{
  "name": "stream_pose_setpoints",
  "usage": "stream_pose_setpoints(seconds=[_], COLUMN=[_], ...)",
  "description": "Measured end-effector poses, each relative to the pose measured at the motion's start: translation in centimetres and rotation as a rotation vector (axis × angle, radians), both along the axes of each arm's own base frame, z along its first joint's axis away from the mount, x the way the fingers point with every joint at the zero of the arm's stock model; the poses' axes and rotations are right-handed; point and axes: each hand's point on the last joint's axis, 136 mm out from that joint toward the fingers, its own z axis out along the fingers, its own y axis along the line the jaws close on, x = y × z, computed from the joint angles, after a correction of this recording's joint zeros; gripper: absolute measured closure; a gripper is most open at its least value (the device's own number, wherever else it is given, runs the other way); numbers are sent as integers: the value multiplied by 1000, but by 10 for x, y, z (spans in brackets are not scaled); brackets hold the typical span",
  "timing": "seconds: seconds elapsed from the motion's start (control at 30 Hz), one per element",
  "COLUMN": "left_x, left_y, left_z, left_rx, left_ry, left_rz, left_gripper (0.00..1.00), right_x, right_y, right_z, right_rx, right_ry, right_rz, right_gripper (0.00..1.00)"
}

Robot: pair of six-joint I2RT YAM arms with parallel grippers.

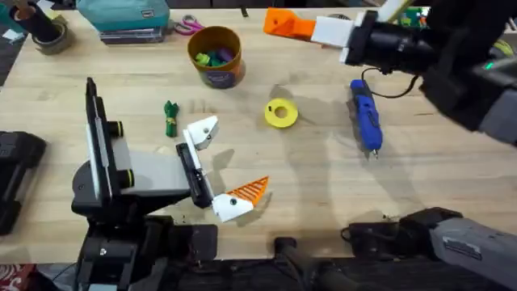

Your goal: Pick up the gripper from the table and insert it into the empty holder that is missing its gripper. Then pick up a screw, insert it into the mounting hole, and use the screwdriver to tighten it. Finally, clean up the table by picking up the vegetable and placing it into the bucket.

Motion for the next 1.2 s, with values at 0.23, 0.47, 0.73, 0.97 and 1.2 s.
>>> stream_pose_setpoints(seconds=[0.23, 0.47, 0.73, 0.97, 1.2], left_x=[0, 0, 0, 0, 0], left_y=[0, 0, 0, 0, 0], left_z=[0, 0, 0, 0, 0], left_rx=[0, 0, 0, 0, 0], left_ry=[0, 0, 0, 0, 0], left_rz=[-1, -1, -1, -1, -1], left_gripper=[15, 16, 15, 15, 15], right_x=[-24, -46, -63, -74, -85], right_y=[-3, 8, 15, 17, 18], right_z=[3, -16, -52, -66, -74], right_rx=[209, 275, 285, 285, 284], right_ry=[39, 227, 444, 490, 546], right_rz=[104, 270, 425, 543, 623], right_gripper=[992, 992, 992, 992, 992])
